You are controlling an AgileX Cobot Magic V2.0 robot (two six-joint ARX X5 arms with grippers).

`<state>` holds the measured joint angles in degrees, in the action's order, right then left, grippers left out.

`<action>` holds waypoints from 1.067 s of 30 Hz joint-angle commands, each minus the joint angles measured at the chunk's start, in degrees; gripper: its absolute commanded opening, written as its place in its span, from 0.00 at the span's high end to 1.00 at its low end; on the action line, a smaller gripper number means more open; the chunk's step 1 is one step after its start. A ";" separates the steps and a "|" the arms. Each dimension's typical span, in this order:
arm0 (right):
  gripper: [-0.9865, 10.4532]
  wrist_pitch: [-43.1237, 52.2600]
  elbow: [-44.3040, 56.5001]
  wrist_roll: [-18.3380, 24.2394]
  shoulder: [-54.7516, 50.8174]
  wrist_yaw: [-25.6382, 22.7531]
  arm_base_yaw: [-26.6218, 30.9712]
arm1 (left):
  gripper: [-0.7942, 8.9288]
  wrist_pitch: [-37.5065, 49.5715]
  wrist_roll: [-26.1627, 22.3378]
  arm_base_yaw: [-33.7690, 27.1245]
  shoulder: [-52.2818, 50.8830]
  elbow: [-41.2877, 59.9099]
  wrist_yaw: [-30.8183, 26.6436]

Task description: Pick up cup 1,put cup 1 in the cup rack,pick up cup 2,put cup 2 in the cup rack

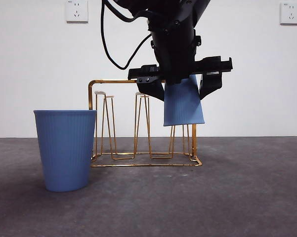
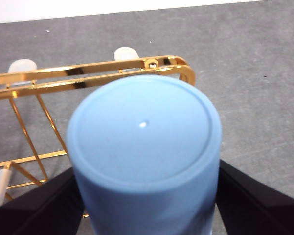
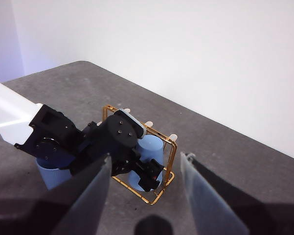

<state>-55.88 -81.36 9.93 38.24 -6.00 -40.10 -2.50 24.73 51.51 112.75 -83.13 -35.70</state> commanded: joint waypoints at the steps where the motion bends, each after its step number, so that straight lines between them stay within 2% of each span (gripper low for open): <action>1: 0.70 0.20 0.24 0.42 -0.11 0.04 0.00 | 0.93 0.07 0.59 -0.28 1.70 0.04 0.22; 21: 0.70 0.22 0.24 0.81 -0.11 0.22 0.00 | 0.93 -1.57 1.95 -1.18 4.61 0.04 1.79; 24: 0.70 0.22 0.24 0.81 -0.11 0.22 0.00 | 0.92 -1.51 1.95 -1.44 4.61 0.04 4.70; 25: 0.70 0.22 0.24 0.81 -0.11 0.22 0.00 | 0.89 -1.57 1.95 -1.51 4.61 0.04 4.76; 27: 0.70 0.20 0.24 0.81 -0.11 0.22 0.00 | 0.72 -1.75 1.97 -1.51 4.61 0.04 4.76; 29: 0.70 0.17 0.24 0.81 -0.11 0.24 0.00 | 0.61 -1.79 1.97 -1.51 4.61 0.04 4.96; 32: 0.70 0.17 0.24 0.81 -0.11 0.24 0.00 | 0.58 -1.86 1.97 -1.51 4.61 0.04 6.16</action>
<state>-55.92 -81.36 10.37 38.22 -5.93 -40.10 -3.81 26.24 49.98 116.46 -83.26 -30.63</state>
